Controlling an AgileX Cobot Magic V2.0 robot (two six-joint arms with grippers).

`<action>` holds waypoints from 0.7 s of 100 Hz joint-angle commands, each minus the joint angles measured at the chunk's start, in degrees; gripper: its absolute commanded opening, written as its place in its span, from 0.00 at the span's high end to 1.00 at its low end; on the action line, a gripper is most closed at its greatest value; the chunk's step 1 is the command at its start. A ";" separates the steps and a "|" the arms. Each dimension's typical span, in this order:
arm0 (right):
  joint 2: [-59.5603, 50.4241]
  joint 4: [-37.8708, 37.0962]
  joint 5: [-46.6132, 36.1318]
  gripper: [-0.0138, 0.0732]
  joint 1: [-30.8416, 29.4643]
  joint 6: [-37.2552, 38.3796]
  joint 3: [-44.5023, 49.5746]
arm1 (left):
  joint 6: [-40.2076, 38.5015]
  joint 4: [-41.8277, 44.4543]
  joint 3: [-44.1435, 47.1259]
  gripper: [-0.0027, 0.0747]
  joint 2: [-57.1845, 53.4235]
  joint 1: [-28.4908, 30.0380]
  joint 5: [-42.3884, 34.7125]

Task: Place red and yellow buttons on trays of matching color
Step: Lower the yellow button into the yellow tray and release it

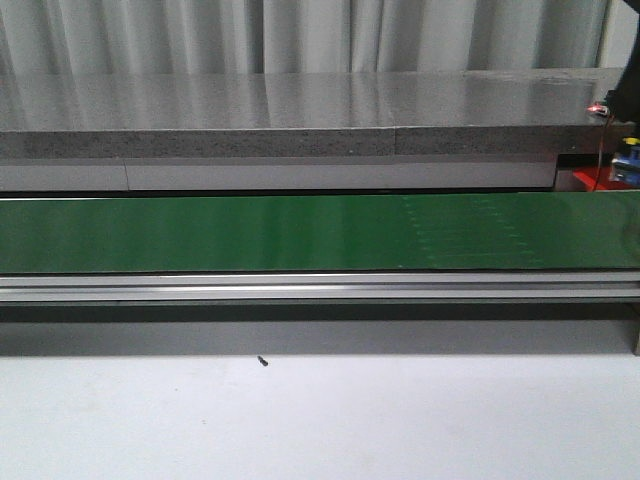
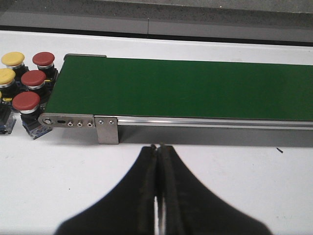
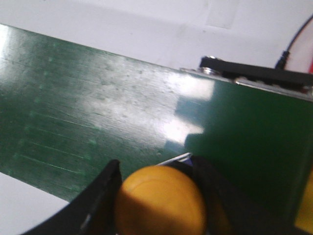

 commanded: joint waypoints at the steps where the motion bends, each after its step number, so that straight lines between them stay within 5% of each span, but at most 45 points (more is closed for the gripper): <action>1: -3.63 1.07 -1.90 0.61 -3.35 0.78 0.32 | 0.04 -0.75 -1.34 0.99 0.78 -0.37 -4.14; 70: -4.12 1.08 -23.42 0.61 -18.21 4.35 14.72 | 0.04 -0.75 -1.34 0.99 0.78 -0.37 -4.14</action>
